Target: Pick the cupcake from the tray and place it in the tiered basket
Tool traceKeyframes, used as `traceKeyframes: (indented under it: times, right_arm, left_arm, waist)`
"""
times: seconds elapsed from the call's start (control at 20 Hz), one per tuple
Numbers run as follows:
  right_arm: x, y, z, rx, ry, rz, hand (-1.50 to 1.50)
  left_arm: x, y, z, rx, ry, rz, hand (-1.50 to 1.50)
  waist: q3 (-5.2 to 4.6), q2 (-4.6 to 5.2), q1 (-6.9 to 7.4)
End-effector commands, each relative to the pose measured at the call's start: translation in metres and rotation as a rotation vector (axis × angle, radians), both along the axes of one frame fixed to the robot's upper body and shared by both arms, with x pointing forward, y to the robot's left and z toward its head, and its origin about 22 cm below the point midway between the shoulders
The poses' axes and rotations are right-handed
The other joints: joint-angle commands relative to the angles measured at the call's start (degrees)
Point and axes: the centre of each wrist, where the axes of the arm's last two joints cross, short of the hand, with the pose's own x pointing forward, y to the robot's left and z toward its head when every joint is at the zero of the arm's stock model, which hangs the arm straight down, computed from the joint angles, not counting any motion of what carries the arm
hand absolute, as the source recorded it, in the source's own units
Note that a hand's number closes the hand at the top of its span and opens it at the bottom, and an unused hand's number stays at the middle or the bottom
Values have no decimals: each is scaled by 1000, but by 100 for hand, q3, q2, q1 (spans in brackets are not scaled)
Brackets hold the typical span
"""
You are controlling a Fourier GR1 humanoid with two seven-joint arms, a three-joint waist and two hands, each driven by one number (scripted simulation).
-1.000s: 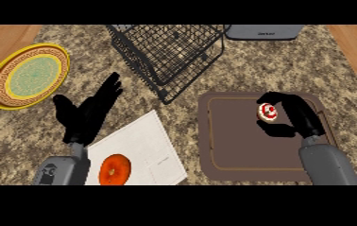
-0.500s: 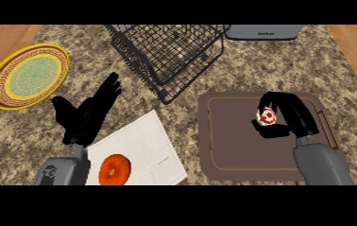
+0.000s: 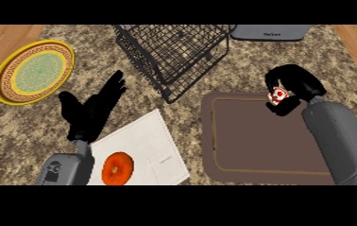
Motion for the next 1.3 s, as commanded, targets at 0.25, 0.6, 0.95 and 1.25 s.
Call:
traceKeyframes:
  times: [0.25,0.6,0.95,1.25]
  right_arm:
    - [21,-24,111,284,-44,52,150]
    - [14,-19,191,402,-249,97,150]
    - [-4,3,254,396,-321,99,150]
    - [9,64,289,332,-324,136,150]
  left_arm:
    - [-10,17,2,20,-5,34,0]
    - [2,-3,5,2,0,37,0]
    - [-8,4,3,-1,6,26,0]
    - [2,-1,-6,1,-3,21,0]
  waist:
    - [-9,-99,-202]
    - [-6,-74,-193]
    - [-6,-60,-147]
    - [-8,-39,-121]
